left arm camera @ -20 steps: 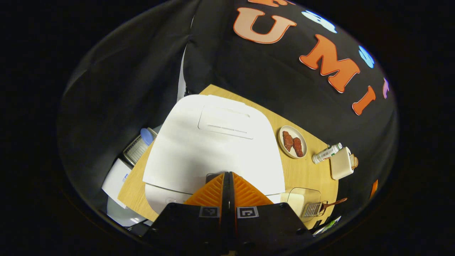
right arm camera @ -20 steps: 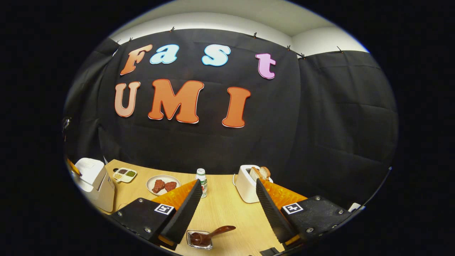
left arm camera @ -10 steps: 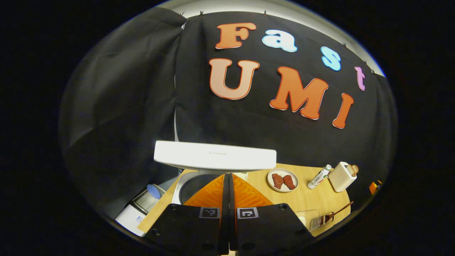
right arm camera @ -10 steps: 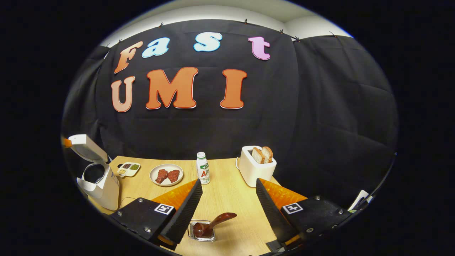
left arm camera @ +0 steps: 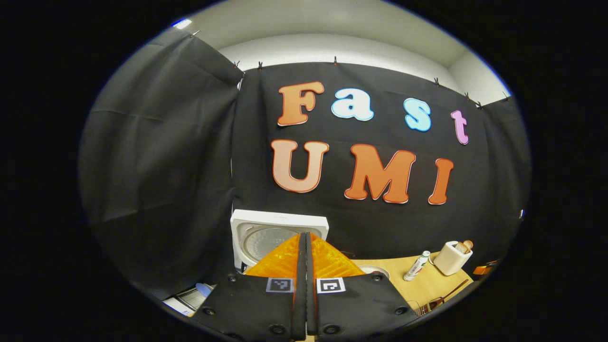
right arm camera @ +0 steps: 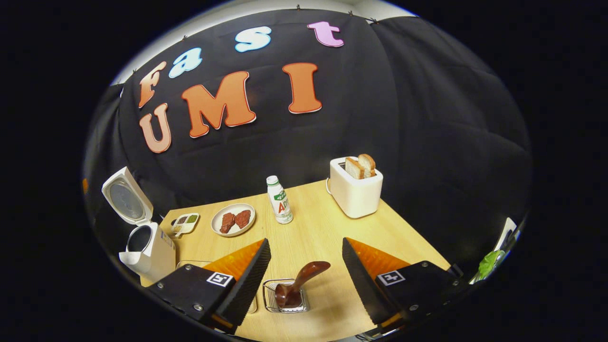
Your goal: Close the left gripper, press the button to open the rice cooker; take a wooden spoon from the chopstick holder with the right hand, scoop a spoonful of rice and pour it into the rice cooker, then put the wooden spoon back into the chopstick holder.
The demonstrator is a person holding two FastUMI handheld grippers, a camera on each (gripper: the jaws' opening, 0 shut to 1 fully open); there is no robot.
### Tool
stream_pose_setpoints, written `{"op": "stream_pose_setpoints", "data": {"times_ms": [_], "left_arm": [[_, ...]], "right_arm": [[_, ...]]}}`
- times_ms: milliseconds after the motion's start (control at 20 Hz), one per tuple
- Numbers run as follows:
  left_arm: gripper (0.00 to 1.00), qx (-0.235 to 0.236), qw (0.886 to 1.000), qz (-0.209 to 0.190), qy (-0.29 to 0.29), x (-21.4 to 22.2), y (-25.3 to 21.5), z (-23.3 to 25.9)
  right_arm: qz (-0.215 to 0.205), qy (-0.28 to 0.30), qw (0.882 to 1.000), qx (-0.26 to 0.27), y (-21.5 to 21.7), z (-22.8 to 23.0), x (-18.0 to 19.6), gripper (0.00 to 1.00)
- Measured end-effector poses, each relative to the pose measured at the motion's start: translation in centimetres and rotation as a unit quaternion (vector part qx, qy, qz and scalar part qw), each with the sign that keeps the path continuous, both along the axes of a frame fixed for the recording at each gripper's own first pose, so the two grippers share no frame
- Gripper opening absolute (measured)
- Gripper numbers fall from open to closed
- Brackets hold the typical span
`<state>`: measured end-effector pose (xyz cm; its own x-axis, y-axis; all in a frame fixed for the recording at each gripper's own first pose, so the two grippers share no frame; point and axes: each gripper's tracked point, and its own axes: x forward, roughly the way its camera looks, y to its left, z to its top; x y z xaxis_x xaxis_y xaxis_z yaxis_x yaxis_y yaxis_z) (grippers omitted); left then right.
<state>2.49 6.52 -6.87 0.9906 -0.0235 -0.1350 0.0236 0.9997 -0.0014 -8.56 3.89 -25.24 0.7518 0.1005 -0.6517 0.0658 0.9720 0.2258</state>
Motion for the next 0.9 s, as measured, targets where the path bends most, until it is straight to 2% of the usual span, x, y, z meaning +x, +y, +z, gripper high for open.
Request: {"op": "stream_pose_setpoints", "data": {"times_ms": [150,500,650,700,750,850,900], "left_arm": [[0.04,0.019,0.999,0.002,-0.029,-1.2,-1.0,1.4],[0.07,0.047,0.996,-0.025,-0.071,-4.1,-5.2,4.0],[0.27,0.044,0.995,-0.033,-0.079,-5.1,-6.8,4.6],[0.43,0.041,0.995,-0.040,-0.082,-5.3,-7.6,4.6],[0.44,0.042,0.995,-0.038,-0.086,-5.6,-7.8,4.9],[0.56,0.046,0.994,-0.037,-0.092,-6.1,-8.1,5.0],[0.58,0.046,0.994,-0.038,-0.093,-6.4,-8.6,5.0]], "right_arm": [[0.006,0.021,0.999,0.029,1.0,-1.9,-0.7,0.94],[0.002,0.070,0.995,0.065,2.0,-6.3,-1.1,0.95],[-0.003,0.078,0.994,0.079,2.2,-7.5,-0.8,0.94],[-0.006,0.081,0.993,0.085,2.3,-7.8,-0.7,0.93],[-0.007,0.081,0.992,0.091,2.3,-8.0,-0.8,0.91],[-0.016,0.077,0.991,0.106,2.4,-8.2,-0.4,0.85],[-0.019,0.078,0.990,0.112,2.5,-8.5,-0.3,0.79]]}}
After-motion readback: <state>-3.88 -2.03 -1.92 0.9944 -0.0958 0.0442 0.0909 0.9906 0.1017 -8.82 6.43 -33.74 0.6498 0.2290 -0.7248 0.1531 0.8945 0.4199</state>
